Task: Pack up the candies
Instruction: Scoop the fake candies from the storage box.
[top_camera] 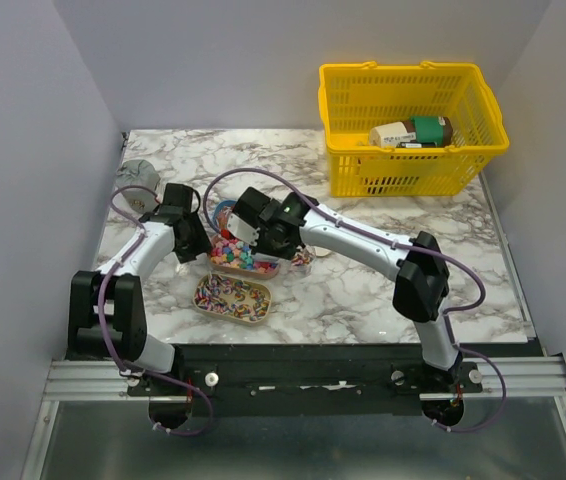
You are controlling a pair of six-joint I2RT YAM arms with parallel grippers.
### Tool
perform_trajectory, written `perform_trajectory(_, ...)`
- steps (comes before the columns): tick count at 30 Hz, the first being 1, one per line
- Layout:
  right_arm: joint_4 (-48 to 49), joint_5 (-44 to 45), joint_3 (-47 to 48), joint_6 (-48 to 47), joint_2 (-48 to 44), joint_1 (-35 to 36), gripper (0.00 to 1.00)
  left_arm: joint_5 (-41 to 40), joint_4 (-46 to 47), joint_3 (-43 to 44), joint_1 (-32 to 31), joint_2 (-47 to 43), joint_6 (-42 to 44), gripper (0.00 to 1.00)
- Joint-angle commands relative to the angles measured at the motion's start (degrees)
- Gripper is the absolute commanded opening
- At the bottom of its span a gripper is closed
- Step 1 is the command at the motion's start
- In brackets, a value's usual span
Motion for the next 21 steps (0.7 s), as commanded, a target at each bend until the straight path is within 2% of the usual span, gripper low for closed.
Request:
perform_trajectory(1,-1.37,2.07,-0.33,-1.24,2.13,0.93,0.01,0.43,-0.69,2.37,-0.19,3.06,0.98,0.5)
perform_trajectory(10,0.65,2.95,0.89,-1.85,3.44,1.02,0.01,3.24,0.62,2.12,-1.42,4.03,1.59,0.45)
perform_trajectory(21,2.41,0.84,2.83,-2.47,6.96,0.93,0.01,3.33,0.63,1.32,-3.62,4.3,1.5,0.25)
